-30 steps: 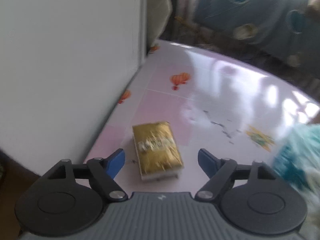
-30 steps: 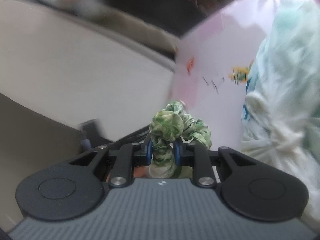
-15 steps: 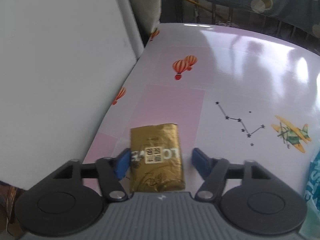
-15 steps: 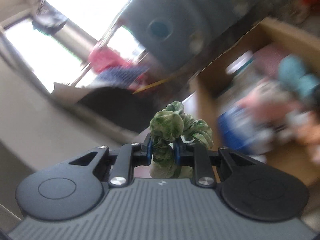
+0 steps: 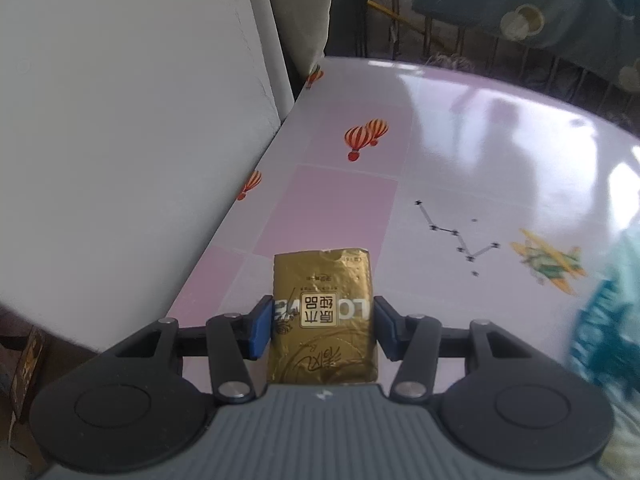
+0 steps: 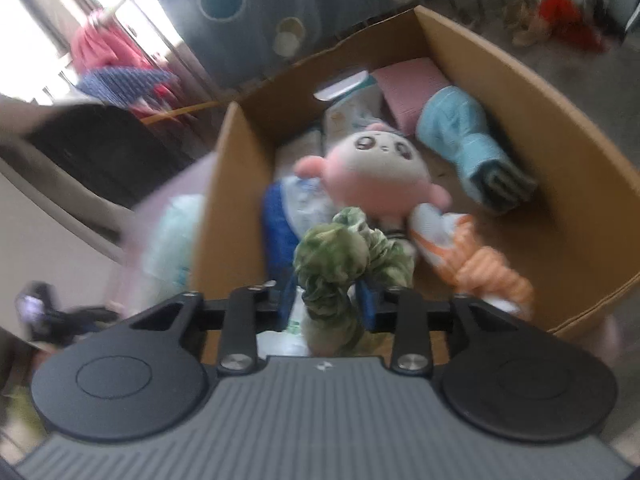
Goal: Organize soft objects
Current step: 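Carry the scrunchie into the box with the right gripper while the left gripper grasps the gold box, then carry the gold box into the cardboard box and open the left gripper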
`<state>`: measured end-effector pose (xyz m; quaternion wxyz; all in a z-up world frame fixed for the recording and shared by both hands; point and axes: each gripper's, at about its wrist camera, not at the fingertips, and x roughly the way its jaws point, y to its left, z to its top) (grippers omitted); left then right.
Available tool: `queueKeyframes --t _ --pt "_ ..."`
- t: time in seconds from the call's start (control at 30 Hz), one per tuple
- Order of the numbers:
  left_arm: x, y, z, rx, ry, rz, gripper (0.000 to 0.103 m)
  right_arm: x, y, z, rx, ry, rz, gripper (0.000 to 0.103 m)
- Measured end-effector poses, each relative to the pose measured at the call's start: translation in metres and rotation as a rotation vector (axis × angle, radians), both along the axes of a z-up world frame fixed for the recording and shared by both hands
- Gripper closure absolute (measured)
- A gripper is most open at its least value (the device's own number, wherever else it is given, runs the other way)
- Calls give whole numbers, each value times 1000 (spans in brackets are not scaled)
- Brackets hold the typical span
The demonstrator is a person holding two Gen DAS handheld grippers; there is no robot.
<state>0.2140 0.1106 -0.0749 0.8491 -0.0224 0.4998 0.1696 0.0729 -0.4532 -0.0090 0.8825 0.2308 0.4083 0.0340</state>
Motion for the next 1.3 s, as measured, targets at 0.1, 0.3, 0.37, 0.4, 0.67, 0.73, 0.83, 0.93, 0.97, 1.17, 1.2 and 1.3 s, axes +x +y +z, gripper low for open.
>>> queueKeyframes --t 0.1,0.3,0.37,0.4,0.67,0.73,0.83,0.93,0.97,1.17,1.2,1.3 --pt "-19 -8 21 -10 -47 -26 50 -9 -6 1 60 -37 -2 52" --pt "-52 -41 75 -22 -171 -117 50 -36 -24 21 137 -110 -52 52" --pt "-61 -59 94 -18 -224 -164 50 -53 -28 34 159 -160 -80 52" --pt "-66 -70 105 -23 -249 -195 50 -61 -32 39 173 -191 -99 52" --pt "-75 -196 159 -243 -279 -578 50 -133 -54 68 197 -384 -266 45" --pt "-66 -239 158 -337 -205 -679 50 -145 -58 69 187 -400 -293 43" --pt "-53 -307 150 -470 -62 -802 50 -159 -66 67 190 -412 -323 42" --pt "-38 -371 130 -532 68 -866 50 -174 -79 59 243 -426 -352 41" --pt "-39 -390 121 -531 90 -875 50 -179 -83 55 268 -430 -362 41" --pt "-18 -471 65 -568 204 -851 49 -196 -104 35 324 -437 -420 40" --pt "-14 -477 53 -585 226 -834 47 -198 -108 31 329 -431 -430 39" --pt "-7 -480 27 -668 261 -771 38 -201 -114 20 338 -411 -449 38"
